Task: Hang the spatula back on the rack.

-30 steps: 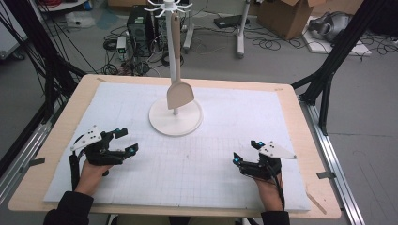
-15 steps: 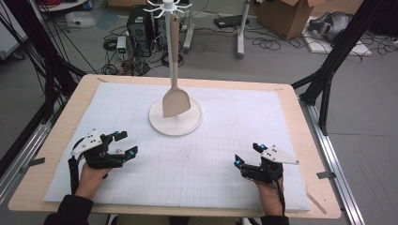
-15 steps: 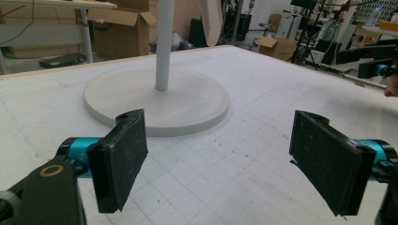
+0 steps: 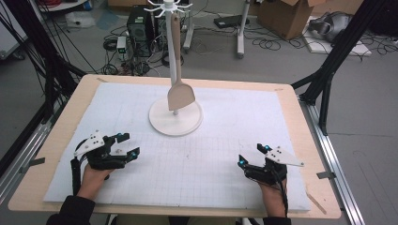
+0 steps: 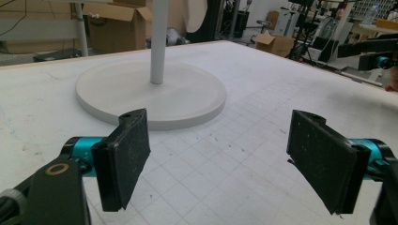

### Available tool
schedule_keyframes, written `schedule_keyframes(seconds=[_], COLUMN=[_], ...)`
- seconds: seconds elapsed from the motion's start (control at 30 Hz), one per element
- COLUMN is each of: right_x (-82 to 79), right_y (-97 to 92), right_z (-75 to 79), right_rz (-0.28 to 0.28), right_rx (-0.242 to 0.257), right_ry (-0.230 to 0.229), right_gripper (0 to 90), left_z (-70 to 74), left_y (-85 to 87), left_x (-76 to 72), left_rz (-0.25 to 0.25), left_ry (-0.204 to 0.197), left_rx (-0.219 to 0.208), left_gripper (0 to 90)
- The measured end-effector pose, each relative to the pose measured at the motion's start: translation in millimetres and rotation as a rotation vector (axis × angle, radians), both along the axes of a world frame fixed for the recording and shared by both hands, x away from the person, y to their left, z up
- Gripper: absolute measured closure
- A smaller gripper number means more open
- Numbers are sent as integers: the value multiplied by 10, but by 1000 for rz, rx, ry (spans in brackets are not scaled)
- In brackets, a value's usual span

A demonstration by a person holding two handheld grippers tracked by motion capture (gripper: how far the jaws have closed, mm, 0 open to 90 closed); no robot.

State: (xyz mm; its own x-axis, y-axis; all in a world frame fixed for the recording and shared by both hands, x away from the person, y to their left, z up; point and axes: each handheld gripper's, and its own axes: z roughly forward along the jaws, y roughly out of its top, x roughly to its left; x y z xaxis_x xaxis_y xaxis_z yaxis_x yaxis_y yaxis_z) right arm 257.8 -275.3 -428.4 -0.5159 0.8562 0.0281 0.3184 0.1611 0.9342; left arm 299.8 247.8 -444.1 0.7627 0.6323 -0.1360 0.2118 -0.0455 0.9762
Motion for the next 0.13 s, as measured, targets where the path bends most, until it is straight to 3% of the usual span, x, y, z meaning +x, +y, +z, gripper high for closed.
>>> schedule_keyframes(seconds=[0.13], right_x=[8], right_y=[-4], right_z=[-2], right_rz=[1], right_rx=[-3], right_ry=[7], right_gripper=[165], left_z=[-10], left_y=[6], left_x=[7], left_rz=[9], left_ry=[-1], left_rx=[-8], left_gripper=[219])
